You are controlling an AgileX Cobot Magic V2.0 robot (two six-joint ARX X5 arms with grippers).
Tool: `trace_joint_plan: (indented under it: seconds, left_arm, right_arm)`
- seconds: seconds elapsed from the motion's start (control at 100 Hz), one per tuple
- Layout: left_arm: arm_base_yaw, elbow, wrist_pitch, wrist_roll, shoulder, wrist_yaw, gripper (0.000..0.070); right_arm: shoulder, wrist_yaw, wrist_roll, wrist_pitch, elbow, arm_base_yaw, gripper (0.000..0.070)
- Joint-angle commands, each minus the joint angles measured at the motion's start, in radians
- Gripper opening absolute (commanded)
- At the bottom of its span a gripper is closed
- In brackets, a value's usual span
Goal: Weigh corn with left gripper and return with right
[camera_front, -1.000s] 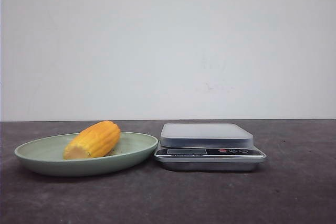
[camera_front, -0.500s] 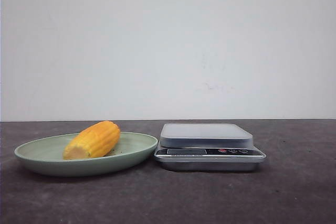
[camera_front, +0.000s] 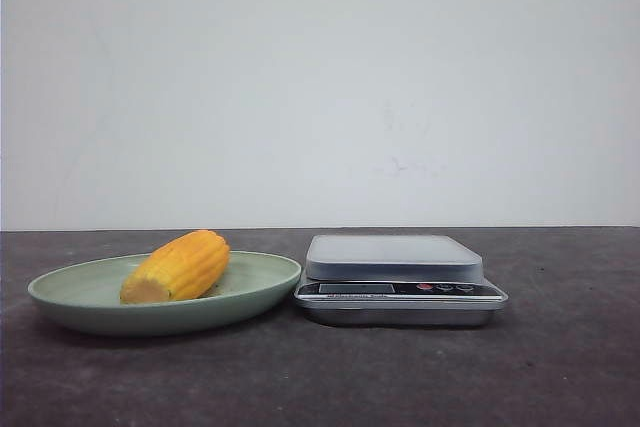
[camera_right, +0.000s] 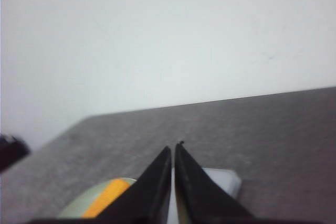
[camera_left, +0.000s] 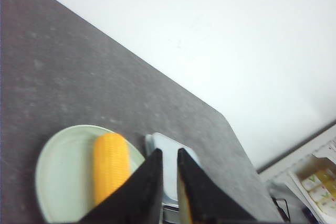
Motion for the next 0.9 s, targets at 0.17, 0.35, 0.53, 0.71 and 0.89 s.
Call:
trace_joint_plan:
  seconds: [0.17,0.35,0.53,0.71,0.89]
  left_arm:
    - [-0.002,0.507,-0.203,0.344,0.298,-0.04,0.001]
    - [-0.002,0.777,-0.302,0.43,0.498,-0.048,0.0033]
    - [-0.002,0.861,-0.353,0.423,0.579,-0.029,0.0627]
    - [-0.003,0.86,-0.431,0.415,0.607,-0.014,0.07]
    - [-0.037,0.847,-0.502,0.419,0.684,-0.016,0.07]
  right_arm:
    - [0.32,0.135,-0.251,-0.344,0.48,0.0,0.0004]
    - [0.437,0.129,-0.247,-0.333,0.645,0.0,0.0012]
    - [0.465,0.125,-0.24,-0.344,0.666,0.0,0.0694]
    - [0.467,0.125,-0.24,-0.364,0.666,0.0,0.07]
    - [0.47,0.124,-0.232,-0.384,0.665,0.0,0.07]
